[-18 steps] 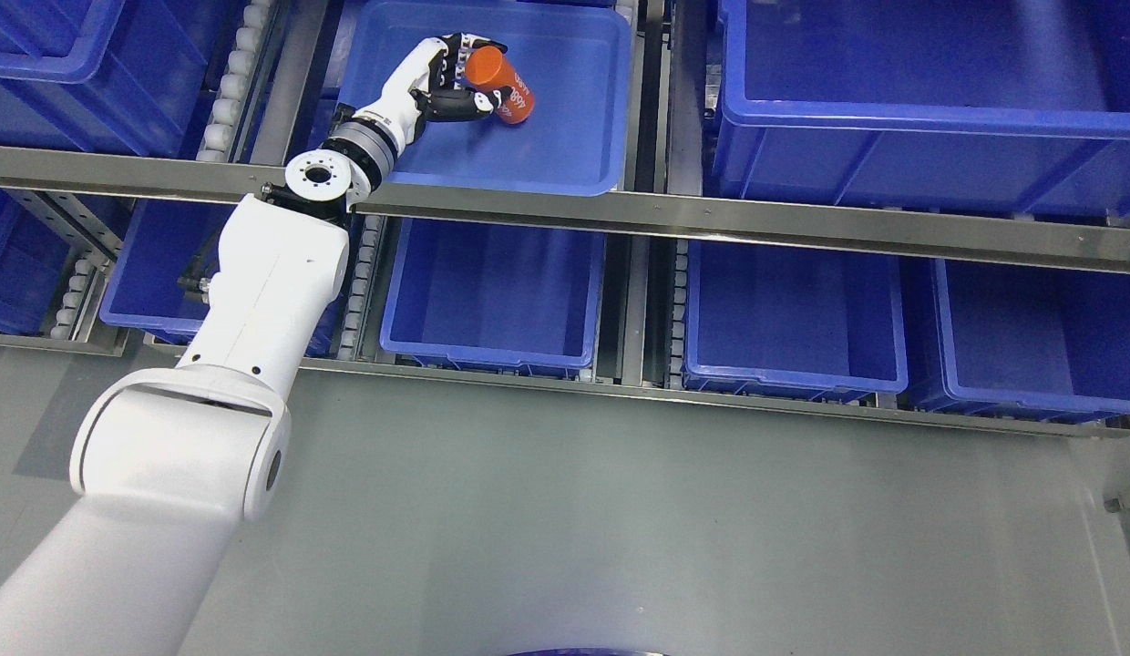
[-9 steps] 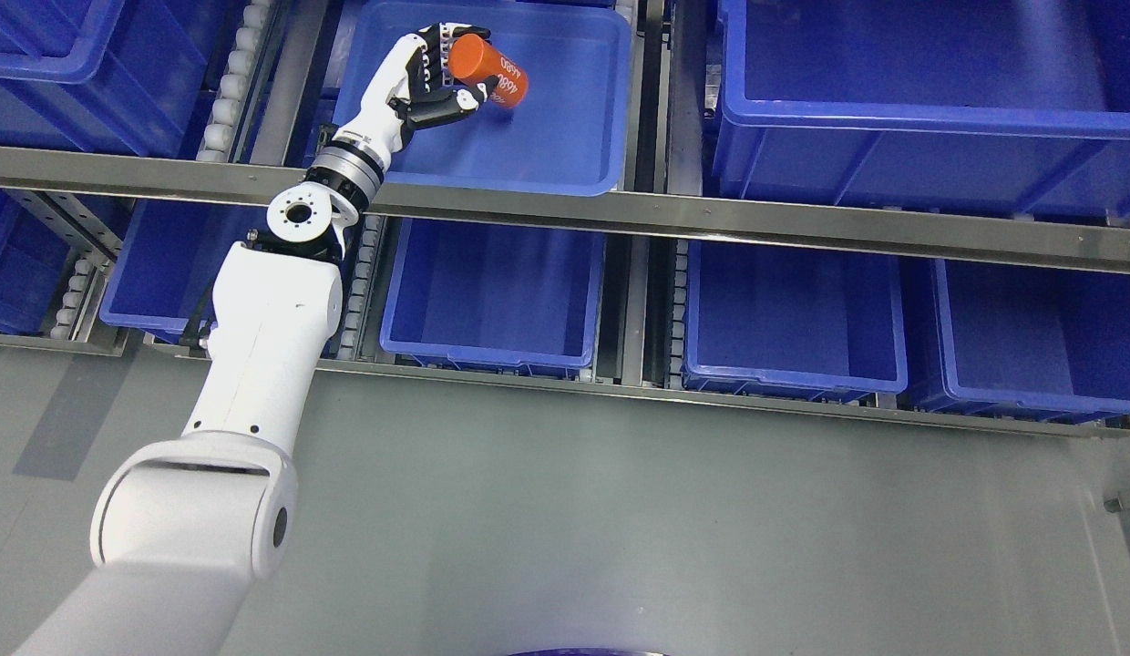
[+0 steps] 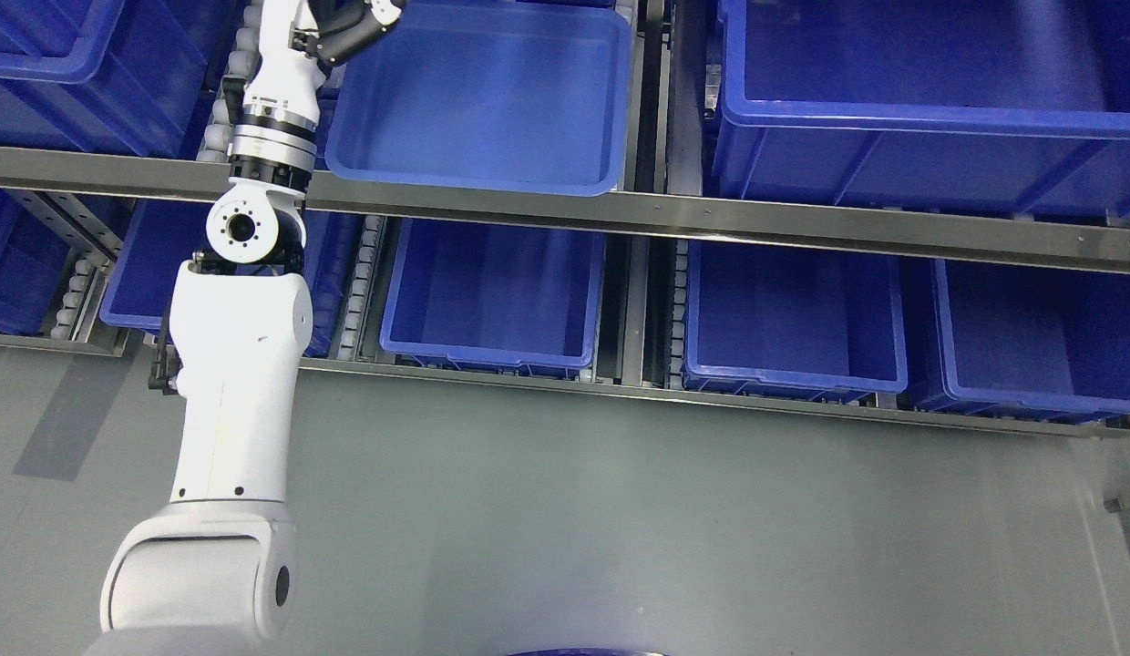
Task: Grab orange capacitor from left shelf to right desk
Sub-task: 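Lift the orange container up and out of the bin with the left hand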
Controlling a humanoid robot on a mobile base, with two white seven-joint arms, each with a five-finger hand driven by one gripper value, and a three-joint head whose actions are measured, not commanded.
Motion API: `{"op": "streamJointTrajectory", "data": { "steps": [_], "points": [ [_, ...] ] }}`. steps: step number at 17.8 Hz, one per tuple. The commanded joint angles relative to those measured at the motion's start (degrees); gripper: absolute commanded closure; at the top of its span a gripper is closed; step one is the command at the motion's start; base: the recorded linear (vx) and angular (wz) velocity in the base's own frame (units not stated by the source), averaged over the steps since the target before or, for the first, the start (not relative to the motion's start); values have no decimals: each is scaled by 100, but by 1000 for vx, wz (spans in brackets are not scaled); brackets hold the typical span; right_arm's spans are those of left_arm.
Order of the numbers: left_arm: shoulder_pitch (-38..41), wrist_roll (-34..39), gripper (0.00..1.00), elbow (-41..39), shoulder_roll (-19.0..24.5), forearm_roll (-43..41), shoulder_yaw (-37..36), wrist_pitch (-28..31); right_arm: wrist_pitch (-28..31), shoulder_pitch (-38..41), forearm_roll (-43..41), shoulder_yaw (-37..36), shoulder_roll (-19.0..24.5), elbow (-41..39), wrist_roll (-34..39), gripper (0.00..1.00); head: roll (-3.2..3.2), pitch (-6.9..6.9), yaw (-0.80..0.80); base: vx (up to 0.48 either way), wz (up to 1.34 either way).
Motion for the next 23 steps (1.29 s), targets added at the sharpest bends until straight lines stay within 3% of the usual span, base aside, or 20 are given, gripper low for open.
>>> {"op": "streamJointTrajectory", "data": {
  "steps": [1,9,14,23],
  "points": [
    [1157,805,90,-3166,100,35,-199,-60,-3,114,26,-70,-100,-100,-4,0,0,0,0,0,0],
    [1432,948,90,-3168,100,44,-377,-578,-3,114,26,-70,-100,-100,-4,0,0,0,0,0,0],
    [1722,834,90,-3168,100,44,-394,-1430,-3,114,26,-70,-100,-100,-4,0,0,0,0,0,0],
    [1801,834,90,-3160,100,61,-333,-1598,-3,114,26,-70,-100,-100,-4,0,0,0,0,0,0]
  ]
}}
